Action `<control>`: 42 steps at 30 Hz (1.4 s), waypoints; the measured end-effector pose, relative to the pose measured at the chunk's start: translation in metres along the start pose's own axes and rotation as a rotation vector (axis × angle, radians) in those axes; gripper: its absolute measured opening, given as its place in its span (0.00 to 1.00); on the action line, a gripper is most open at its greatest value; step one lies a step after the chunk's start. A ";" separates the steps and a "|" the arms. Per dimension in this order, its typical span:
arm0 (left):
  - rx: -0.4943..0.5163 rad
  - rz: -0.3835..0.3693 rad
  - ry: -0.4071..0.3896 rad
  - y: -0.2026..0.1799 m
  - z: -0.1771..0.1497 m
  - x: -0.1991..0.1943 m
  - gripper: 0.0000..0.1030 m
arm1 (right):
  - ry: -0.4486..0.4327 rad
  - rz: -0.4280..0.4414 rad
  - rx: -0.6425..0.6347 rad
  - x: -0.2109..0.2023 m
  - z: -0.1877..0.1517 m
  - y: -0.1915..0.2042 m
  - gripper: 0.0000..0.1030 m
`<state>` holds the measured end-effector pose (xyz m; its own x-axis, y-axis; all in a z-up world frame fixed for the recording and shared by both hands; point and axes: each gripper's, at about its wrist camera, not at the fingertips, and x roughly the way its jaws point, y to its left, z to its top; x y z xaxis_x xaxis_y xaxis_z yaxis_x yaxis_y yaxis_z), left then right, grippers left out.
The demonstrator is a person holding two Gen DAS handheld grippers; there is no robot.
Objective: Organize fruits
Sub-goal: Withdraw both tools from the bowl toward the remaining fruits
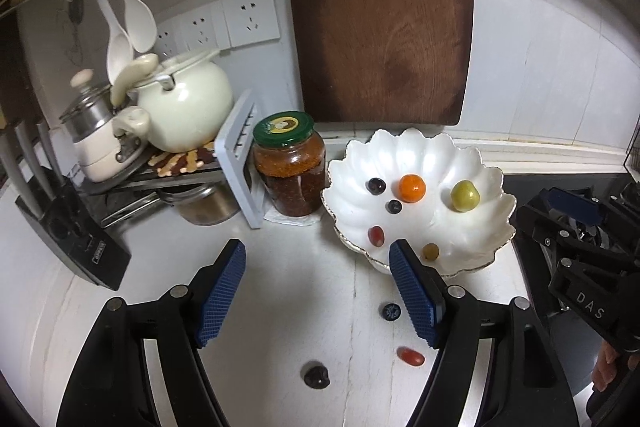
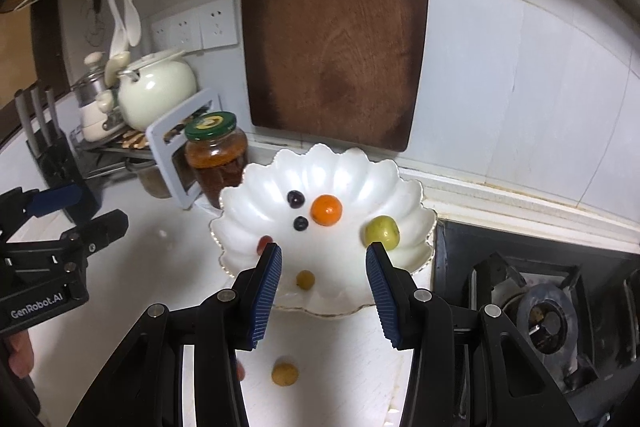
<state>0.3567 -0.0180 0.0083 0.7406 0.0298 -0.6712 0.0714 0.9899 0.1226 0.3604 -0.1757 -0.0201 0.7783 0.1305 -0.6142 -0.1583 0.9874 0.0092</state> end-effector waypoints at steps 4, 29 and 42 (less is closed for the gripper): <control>-0.006 0.009 -0.016 0.004 -0.009 -0.013 0.72 | -0.022 0.023 0.003 -0.011 -0.004 0.004 0.44; -0.024 0.051 -0.011 0.019 -0.072 -0.046 0.72 | -0.081 0.148 -0.074 -0.040 -0.044 0.039 0.44; -0.048 0.047 0.042 0.019 -0.110 -0.036 0.72 | -0.022 0.155 -0.069 -0.034 -0.080 0.046 0.44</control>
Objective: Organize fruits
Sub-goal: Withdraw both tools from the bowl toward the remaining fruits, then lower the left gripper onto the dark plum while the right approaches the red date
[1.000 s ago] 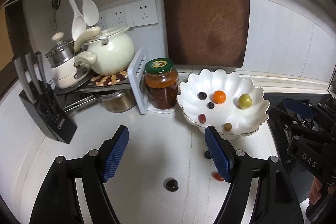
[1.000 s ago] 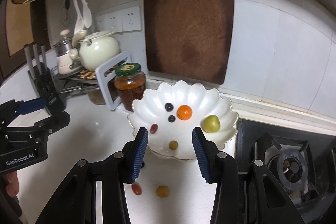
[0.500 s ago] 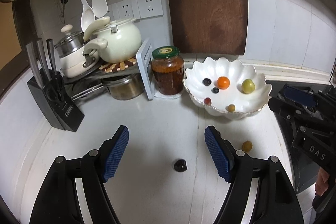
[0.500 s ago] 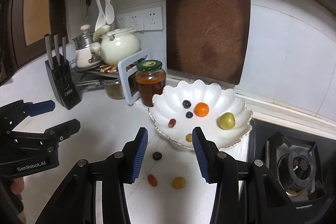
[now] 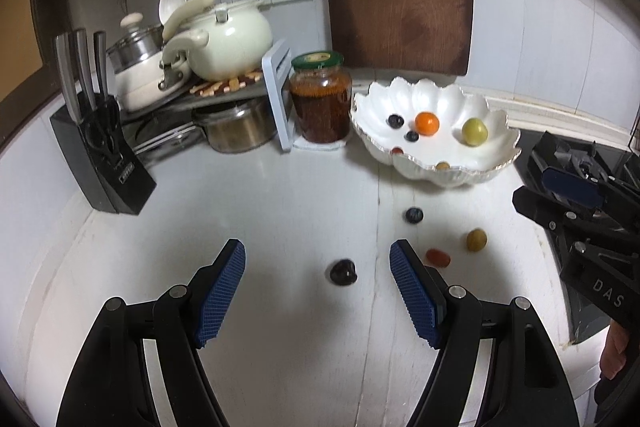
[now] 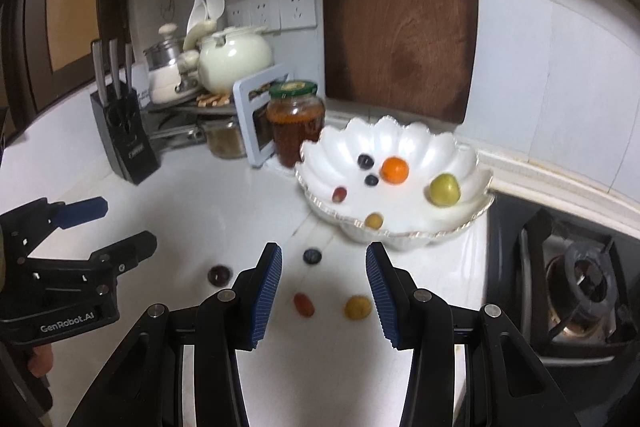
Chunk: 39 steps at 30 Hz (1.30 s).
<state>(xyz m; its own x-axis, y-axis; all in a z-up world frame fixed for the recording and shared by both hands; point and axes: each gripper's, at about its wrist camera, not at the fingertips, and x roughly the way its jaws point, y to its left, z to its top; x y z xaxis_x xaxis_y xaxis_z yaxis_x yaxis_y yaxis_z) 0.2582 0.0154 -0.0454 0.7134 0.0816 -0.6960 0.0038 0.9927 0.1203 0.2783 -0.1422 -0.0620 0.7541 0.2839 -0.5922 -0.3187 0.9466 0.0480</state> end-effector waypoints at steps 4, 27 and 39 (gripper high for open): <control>-0.018 -0.019 0.013 0.002 -0.010 0.003 0.72 | 0.024 0.021 -0.012 0.005 -0.012 0.005 0.44; -0.001 -0.078 0.023 0.001 -0.040 0.047 0.71 | 0.141 0.085 -0.029 0.057 -0.045 0.015 0.44; -0.003 -0.113 0.076 0.000 -0.038 0.084 0.67 | 0.193 0.093 -0.010 0.088 -0.046 0.010 0.43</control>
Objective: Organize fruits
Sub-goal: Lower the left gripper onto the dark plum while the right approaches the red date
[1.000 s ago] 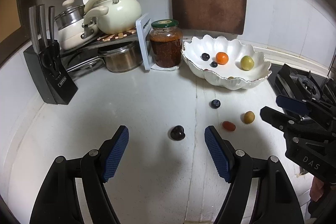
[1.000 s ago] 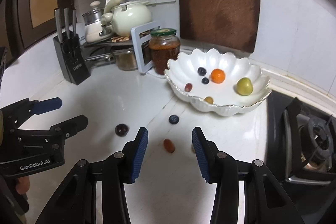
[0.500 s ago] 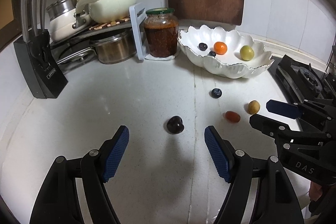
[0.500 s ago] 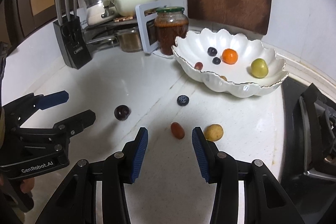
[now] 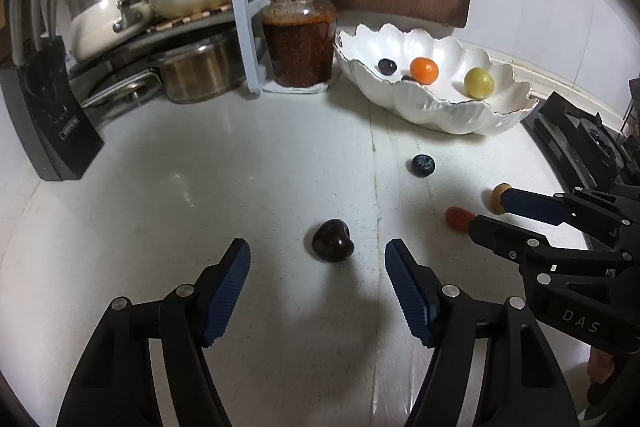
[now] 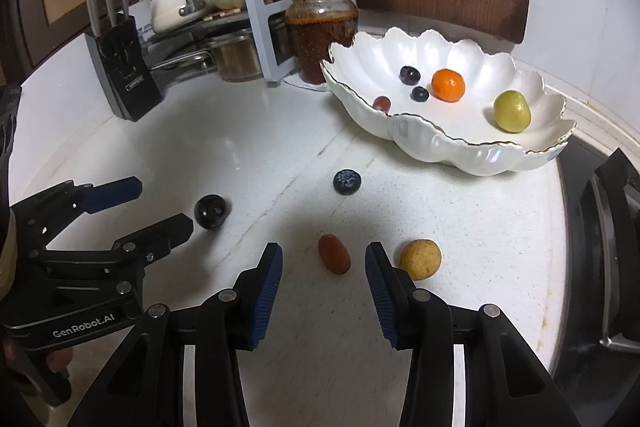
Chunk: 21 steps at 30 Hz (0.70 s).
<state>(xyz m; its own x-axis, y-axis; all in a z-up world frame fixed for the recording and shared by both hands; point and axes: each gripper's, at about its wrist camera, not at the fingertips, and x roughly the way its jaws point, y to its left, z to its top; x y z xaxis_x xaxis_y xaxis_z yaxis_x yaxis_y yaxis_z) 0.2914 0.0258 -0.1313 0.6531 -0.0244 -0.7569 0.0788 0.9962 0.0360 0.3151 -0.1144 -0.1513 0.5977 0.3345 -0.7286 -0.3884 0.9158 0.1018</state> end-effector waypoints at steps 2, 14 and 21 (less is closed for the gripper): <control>0.002 -0.003 0.011 0.000 0.001 0.006 0.65 | 0.009 0.005 -0.002 0.004 0.001 0.000 0.42; 0.005 -0.039 0.066 -0.003 0.003 0.031 0.52 | 0.057 0.024 0.011 0.020 0.003 -0.004 0.31; -0.025 -0.062 0.084 0.000 0.005 0.040 0.42 | 0.069 0.017 0.027 0.026 0.004 -0.005 0.31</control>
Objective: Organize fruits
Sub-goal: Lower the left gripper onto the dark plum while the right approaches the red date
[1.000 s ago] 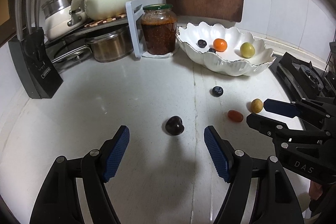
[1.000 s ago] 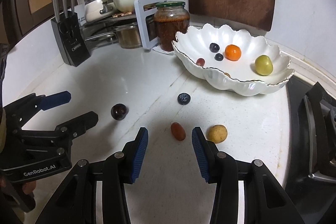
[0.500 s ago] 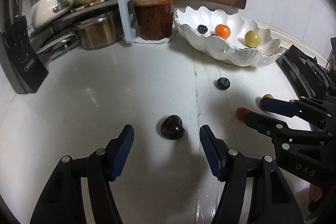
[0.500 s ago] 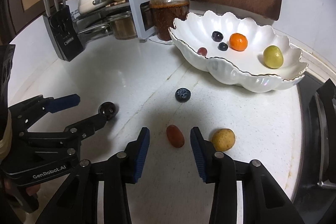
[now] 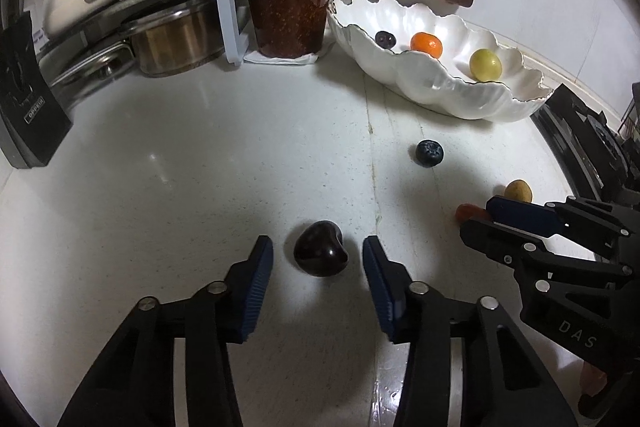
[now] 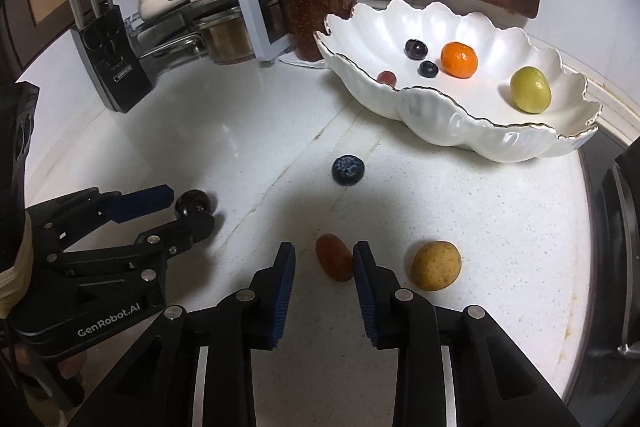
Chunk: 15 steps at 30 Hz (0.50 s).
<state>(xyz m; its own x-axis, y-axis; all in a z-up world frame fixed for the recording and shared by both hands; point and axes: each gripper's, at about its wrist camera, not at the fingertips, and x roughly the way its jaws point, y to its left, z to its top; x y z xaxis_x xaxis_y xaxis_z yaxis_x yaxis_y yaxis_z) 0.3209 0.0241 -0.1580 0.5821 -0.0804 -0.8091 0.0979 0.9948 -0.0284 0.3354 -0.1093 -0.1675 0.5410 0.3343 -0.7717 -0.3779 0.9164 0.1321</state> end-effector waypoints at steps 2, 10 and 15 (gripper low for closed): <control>0.001 -0.004 0.003 0.000 0.000 0.002 0.40 | 0.007 -0.005 0.007 0.002 0.000 -0.002 0.31; 0.009 -0.002 0.009 -0.002 0.000 0.006 0.28 | 0.014 -0.029 0.027 0.007 0.000 -0.009 0.19; 0.005 -0.006 0.008 -0.001 0.001 0.005 0.27 | 0.005 -0.031 0.026 0.007 0.000 -0.008 0.18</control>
<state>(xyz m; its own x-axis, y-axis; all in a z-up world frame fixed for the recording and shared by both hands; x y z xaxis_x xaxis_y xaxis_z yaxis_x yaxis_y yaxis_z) 0.3249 0.0230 -0.1617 0.5753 -0.0858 -0.8135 0.1051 0.9940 -0.0306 0.3425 -0.1146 -0.1739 0.5487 0.3043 -0.7787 -0.3410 0.9319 0.1239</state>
